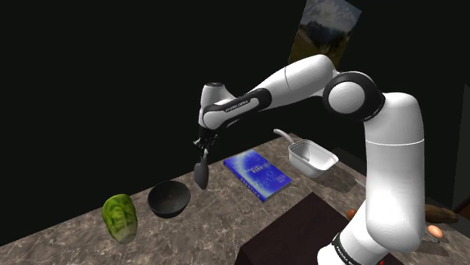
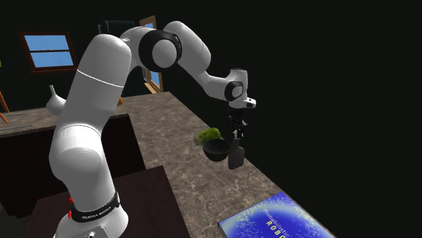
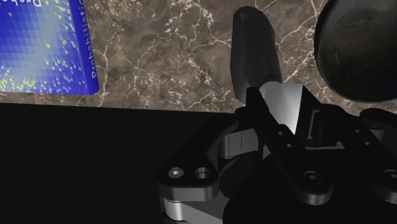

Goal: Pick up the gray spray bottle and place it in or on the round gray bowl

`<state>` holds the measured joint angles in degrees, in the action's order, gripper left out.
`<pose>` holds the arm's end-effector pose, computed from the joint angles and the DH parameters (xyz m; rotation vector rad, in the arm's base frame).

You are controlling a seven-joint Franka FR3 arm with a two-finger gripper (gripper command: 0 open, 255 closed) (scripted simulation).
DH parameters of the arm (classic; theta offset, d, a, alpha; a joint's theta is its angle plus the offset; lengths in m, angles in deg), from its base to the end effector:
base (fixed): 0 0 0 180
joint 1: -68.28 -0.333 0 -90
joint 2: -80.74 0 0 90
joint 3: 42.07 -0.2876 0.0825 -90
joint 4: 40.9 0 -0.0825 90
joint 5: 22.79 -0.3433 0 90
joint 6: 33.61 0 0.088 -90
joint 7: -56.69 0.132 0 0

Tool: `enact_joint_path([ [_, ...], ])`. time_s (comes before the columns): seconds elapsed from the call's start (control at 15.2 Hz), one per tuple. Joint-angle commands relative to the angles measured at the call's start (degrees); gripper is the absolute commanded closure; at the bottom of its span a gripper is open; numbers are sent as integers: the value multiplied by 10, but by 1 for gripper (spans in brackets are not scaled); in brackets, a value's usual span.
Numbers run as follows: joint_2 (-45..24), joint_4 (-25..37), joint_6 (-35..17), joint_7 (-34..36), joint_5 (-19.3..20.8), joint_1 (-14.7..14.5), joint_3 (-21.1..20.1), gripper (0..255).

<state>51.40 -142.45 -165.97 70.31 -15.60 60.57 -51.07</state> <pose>0.5953 0.1672 0.2546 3.1276 0.1814 0.0584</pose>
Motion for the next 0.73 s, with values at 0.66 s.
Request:
enact_joint_path([
  [0.66, 48, 26, 73, -8, -12, 3, -7, 255],
])
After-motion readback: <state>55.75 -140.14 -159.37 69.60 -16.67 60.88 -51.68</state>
